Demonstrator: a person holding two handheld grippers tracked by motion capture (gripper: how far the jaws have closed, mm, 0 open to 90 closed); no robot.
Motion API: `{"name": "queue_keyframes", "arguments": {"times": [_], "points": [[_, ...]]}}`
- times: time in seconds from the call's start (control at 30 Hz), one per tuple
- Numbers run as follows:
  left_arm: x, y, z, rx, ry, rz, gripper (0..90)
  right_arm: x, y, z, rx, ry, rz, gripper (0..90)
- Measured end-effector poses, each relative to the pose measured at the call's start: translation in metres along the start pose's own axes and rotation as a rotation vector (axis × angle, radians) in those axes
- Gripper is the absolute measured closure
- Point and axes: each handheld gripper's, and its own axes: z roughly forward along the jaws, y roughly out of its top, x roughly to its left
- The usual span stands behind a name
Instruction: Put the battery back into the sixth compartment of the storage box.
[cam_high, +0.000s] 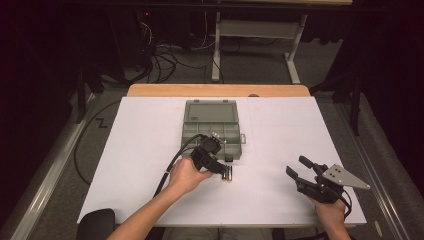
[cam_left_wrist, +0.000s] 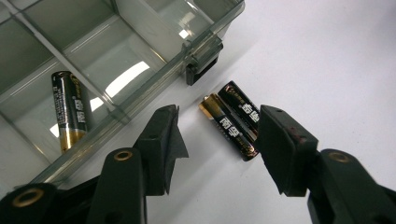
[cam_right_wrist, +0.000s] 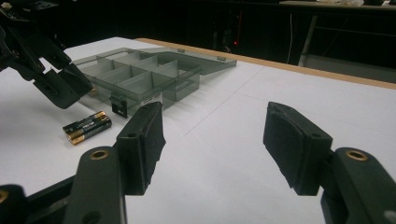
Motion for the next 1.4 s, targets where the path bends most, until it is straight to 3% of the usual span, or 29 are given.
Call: {"name": "queue_keyframes", "arguments": {"times": [1.4], "points": [[-0.001,0.003,0.020,0.048,-0.016,-0.018,56.6,0.000,0.000,0.000,0.003,0.001,-0.003,40.0]]}}
